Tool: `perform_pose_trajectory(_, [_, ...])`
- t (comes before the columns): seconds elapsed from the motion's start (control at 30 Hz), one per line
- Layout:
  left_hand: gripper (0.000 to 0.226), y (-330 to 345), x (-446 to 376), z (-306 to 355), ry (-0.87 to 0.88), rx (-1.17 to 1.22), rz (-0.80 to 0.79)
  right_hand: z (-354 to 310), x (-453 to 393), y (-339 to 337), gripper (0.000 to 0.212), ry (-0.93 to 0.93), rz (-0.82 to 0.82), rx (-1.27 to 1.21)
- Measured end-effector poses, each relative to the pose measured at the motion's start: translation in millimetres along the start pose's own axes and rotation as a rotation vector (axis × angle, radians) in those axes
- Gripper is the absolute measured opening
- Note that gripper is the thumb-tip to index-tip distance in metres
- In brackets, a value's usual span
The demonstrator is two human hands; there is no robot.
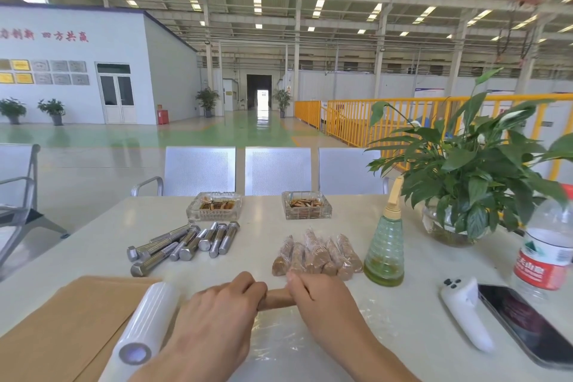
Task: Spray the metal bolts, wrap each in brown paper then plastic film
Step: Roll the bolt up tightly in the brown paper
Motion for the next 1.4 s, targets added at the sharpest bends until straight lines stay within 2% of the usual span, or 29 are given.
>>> perform_pose_trajectory(0.13, [0.032, -20.6, -1.0, -4.4, -0.029, 0.076, 0.099, 8.4, 0.9, -0.8, 0.053, 0.055, 0.146, -0.098])
perform_pose_trajectory(0.23, [0.030, -58.5, 19.4, 5.6, 0.102, 0.286, 0.451, 19.8, 7.6, -2.0, 0.056, 0.179, 0.277, -0.285])
perform_pose_trajectory(0.3, [0.026, -68.3, 37.5, 7.0, 0.131, 0.499, 0.514, 25.9, 8.6, 2.3, 0.057, 0.254, 0.299, -0.417])
perform_pose_trajectory(0.37, [0.019, -50.5, 37.3, -7.8, -0.094, 0.639, 0.360, 29.8, 9.7, 7.3, 0.056, 0.327, 0.295, -0.540])
perform_pose_trajectory(0.43, [0.017, -9.4, 28.5, -28.8, -0.386, 0.786, 0.044, 30.5, 11.7, 11.4, 0.056, 0.377, 0.292, -0.654])
perform_pose_trajectory(0.47, [0.012, 8.0, 24.7, -38.1, -0.488, 0.890, -0.064, 30.2, 13.3, 13.1, 0.056, 0.396, 0.291, -0.704])
perform_pose_trajectory(0.53, [0.016, 24.2, 18.1, -53.6, -0.671, 1.177, -0.174, 28.0, 15.6, 16.5, 0.054, 0.426, 0.292, -0.796])
perform_pose_trajectory(0.63, [0.029, 25.0, 8.4, -52.3, -0.743, 1.568, -0.165, 23.8, 17.0, 25.8, 0.052, 0.488, 0.283, -0.876])
perform_pose_trajectory(0.7, [0.032, 19.6, 3.3, -43.5, -0.726, 1.671, -0.113, 19.0, 16.0, 33.3, 0.054, 0.499, 0.275, -0.902])
perform_pose_trajectory(0.77, [0.025, 15.1, -0.6, -44.0, -0.779, 1.710, -0.001, 12.7, 13.8, 36.4, 0.057, 0.453, 0.276, -0.872])
perform_pose_trajectory(0.83, [0.015, 8.3, -3.4, -47.6, -0.808, 1.692, 0.106, 8.0, 12.8, 34.6, 0.062, 0.373, 0.273, -0.757])
perform_pose_trajectory(0.93, [0.030, -4.4, -8.2, -47.9, -0.700, 1.407, 0.121, 7.7, 15.0, 28.0, 0.061, 0.292, 0.275, -0.607])
perform_pose_trajectory(1.07, [0.038, -5.9, -16.9, -35.0, -0.410, 1.154, -0.073, 16.3, 20.6, 20.7, 0.057, 0.269, 0.261, -0.551])
perform_pose_trajectory(1.1, [0.034, -6.1, -18.1, -29.5, -0.330, 1.113, -0.136, 17.3, 21.8, 20.1, 0.057, 0.267, 0.254, -0.546])
perform_pose_trajectory(1.17, [0.011, -8.7, -18.2, -22.5, -0.214, 0.963, -0.221, 16.2, 22.9, 20.2, 0.059, 0.255, 0.249, -0.543])
perform_pose_trajectory(1.3, [0.060, -3.7, -14.2, -23.9, -0.149, 0.441, -0.244, 13.3, 21.3, 19.3, 0.056, 0.215, 0.241, -0.445])
perform_pose_trajectory(1.37, [0.067, 4.4, -11.3, -22.7, -0.098, 0.283, -0.280, 13.9, 21.7, 19.0, 0.056, 0.198, 0.217, -0.373])
perform_pose_trajectory(1.4, [0.068, 8.9, -8.3, -20.4, -0.070, 0.300, -0.322, 14.0, 22.0, 19.7, 0.055, 0.193, 0.200, -0.360])
Point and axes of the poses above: each hand's wrist, its own x-axis away from the middle knuckle, its own y-axis out of the palm, z = x × y, the point moved 10 cm from there along -x, towards the middle knuckle, and after that the axes turned 13 degrees about -y, right-handed, at the moved point
